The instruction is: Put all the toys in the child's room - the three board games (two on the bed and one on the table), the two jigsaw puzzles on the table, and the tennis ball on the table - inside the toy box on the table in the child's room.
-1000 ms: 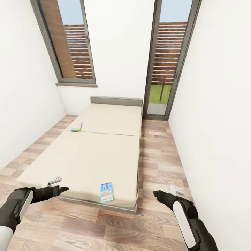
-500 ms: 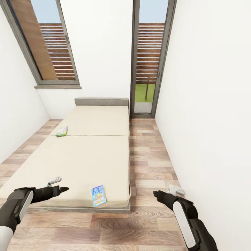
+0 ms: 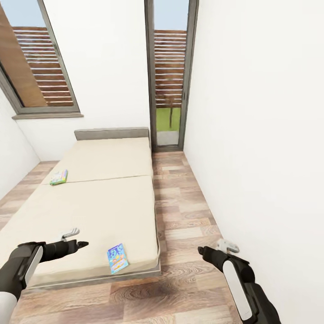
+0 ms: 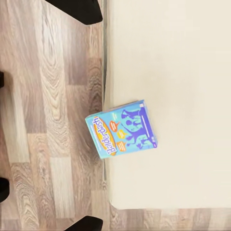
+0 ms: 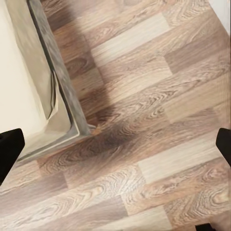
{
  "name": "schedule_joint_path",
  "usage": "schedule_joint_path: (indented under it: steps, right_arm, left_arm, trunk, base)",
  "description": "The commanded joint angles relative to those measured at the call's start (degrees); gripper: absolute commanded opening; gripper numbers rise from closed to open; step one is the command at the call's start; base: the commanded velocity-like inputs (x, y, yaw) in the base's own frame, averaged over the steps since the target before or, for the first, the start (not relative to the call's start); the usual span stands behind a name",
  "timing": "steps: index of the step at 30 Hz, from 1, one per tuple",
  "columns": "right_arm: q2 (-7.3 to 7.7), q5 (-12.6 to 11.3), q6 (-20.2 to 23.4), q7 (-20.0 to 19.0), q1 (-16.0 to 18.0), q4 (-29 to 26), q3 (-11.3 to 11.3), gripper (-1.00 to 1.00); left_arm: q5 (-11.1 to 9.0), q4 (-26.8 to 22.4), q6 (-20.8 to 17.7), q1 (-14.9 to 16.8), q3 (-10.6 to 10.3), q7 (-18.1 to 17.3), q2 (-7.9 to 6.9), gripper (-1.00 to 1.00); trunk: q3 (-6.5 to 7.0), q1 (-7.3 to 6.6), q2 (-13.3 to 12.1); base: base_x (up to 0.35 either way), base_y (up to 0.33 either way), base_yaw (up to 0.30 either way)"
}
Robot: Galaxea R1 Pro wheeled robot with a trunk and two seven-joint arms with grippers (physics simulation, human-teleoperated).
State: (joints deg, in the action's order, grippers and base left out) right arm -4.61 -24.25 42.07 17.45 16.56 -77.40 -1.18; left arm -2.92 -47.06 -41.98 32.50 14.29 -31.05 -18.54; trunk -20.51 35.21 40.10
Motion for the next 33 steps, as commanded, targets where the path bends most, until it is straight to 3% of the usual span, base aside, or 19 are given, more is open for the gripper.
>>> schedule_joint_path:
  steps: [1,16,22,33]
  right_arm:
    - [-0.04,-0.61,-0.07,0.48,0.05,-0.02,-0.05,1.0]
    - [0.04,-0.54,-1.15,0.48,0.05,0.03,0.19,1.0]
    - [0.1,-0.46,-1.28,0.48,0.05,0.05,1.91,1.0]
    - [0.01,-0.48,-1.21,0.48,0.05,-0.2,3.07,1.0]
  left_arm:
    - [-0.28,-0.05,-0.47,0.02,0.1,-0.06,0.0,1.0]
    - [-0.33,-0.05,-0.47,0.02,0.03,-0.04,0.0,1.0]
    - [-0.3,-0.05,-0.47,0.02,0.03,-0.06,0.0,1.0]
    - [-0.3,-0.05,-0.47,0.02,0.04,-0.01,0.0,1.0]
  trunk:
    - [-0.08,0.01,0.07]
    - [-0.08,0.01,0.07]
    - [-0.08,0.01,0.07]
    - [-0.08,0.01,0.07]
  base:
    - [0.0,0.013,-0.248]
    - [0.0,0.002,-0.08]
    - [0.0,0.0,-0.001]
    - [0.0,0.0,0.017]
